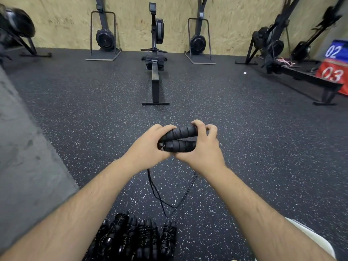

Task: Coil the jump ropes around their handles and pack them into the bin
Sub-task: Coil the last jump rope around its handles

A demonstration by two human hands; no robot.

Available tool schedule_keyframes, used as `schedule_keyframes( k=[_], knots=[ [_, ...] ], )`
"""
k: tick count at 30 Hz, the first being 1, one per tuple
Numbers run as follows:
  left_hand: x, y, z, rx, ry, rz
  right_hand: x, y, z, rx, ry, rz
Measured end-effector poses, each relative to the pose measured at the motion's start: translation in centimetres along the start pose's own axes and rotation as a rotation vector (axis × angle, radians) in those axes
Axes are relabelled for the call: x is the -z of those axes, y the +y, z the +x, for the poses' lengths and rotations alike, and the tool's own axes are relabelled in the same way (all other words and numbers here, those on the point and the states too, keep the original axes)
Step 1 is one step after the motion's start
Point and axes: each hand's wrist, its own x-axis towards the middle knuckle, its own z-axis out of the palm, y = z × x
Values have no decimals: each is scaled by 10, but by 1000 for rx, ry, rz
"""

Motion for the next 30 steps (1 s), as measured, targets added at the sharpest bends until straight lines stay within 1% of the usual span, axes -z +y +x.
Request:
schedule_keyframes(
  k=[3,7,10,14,18,21,23,26,28,30],
  knots=[
    [-3,-2,-2,32,-24,71,-1,3,-1,24,2,16],
    [-7,-5,-3,96,-23,218,1,4,-2,33,-6,-44],
    [-14,-4,-5,96,-43,306,-3,3,-3,39,-17,-78],
    [-19,-6,-6,95,-64,360,-6,4,-4,38,-52,-90],
    [-22,-2,-5,65,-103,390,-5,4,-4,153,-8,-212],
    [-25,-2,-5,75,-127,406,-4,2,-5,197,-49,-251],
    [-24,-3,-4,43,-79,452,-1,0,-5,182,-60,-208],
    [-19,-3,1,-90,7,560,2,0,-6,219,-48,-131],
    [-12,2,3,-38,31,506,1,4,-6,180,-39,117],
    [-7,5,4,25,60,467,-2,9,-5,25,-54,464]
  ],
)
